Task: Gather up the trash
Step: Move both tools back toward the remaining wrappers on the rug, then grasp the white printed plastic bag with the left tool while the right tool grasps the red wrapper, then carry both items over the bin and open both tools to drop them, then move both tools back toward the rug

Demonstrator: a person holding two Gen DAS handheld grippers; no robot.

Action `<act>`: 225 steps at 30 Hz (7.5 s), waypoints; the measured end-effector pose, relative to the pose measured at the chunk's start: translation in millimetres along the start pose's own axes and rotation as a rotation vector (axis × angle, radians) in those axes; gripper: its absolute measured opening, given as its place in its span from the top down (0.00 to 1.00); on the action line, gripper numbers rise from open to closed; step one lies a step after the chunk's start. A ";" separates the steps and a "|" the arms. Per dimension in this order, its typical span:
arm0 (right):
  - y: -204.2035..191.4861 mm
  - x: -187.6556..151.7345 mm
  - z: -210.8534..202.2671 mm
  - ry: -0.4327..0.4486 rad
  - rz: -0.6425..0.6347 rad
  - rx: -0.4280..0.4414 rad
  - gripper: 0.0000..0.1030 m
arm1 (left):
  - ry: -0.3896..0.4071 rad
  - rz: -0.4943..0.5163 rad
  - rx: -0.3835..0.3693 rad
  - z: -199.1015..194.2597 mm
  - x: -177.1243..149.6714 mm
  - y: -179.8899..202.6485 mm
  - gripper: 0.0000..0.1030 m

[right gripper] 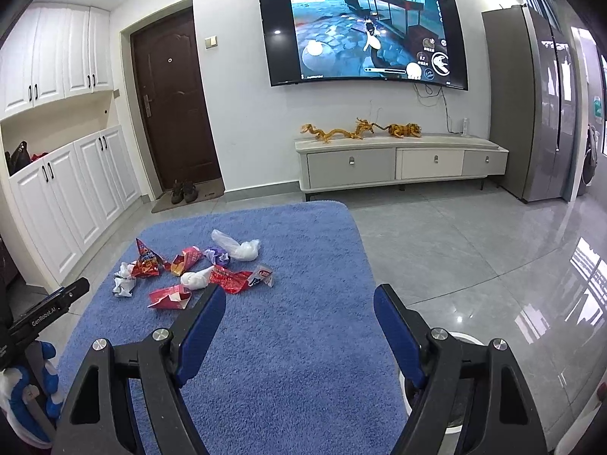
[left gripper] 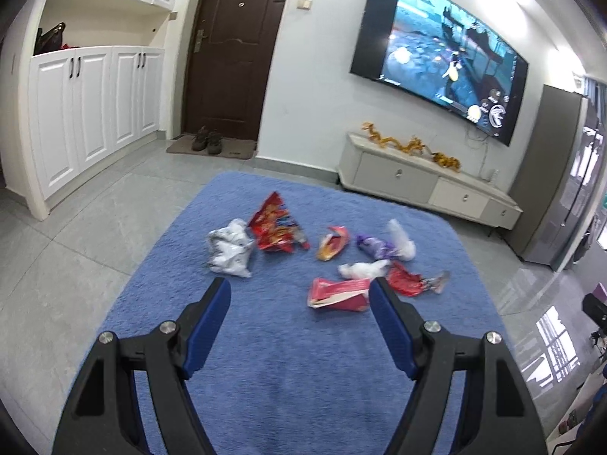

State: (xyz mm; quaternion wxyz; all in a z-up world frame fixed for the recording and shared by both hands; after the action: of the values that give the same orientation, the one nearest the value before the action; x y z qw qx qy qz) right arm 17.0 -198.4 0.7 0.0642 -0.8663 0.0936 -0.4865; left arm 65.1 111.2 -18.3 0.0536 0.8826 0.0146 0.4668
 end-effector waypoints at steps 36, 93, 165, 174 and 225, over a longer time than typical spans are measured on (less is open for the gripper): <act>-31.3 19.3 186.3 -0.201 0.020 0.149 0.24 | -0.125 0.017 0.097 133.4 46.3 -103.7 0.29; 119.2 27.2 -23.0 0.100 0.290 0.089 0.75 | -0.010 0.178 -0.329 -4.0 41.3 139.7 0.60; 264.3 -14.1 -66.9 0.079 0.445 -0.275 0.49 | -0.125 0.397 -0.600 -14.1 -15.1 376.9 0.41; 209.2 10.9 -93.3 0.141 0.324 -0.217 0.43 | -0.001 0.280 -0.487 -49.8 18.9 280.8 0.30; 12.1 114.7 -102.0 0.286 0.006 0.104 0.41 | 0.377 0.048 -0.031 -132.8 173.3 -26.2 0.30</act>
State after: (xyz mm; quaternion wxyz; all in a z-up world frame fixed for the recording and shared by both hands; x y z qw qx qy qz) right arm -13.1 -238.0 146.4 0.0966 -0.7834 0.0791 -0.6088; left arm 53.8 161.1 195.6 0.0525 0.7787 -0.0038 0.6251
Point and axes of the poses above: each gripper's, at about its wrist camera, not at the fingertips, and z roughly the way its jaws point, y to its right, x to its top, the point moved 8 cm from there along z, roughly the way its jaws point, and after that the axes turned 6 degrees about z, right-handed, at the moved point
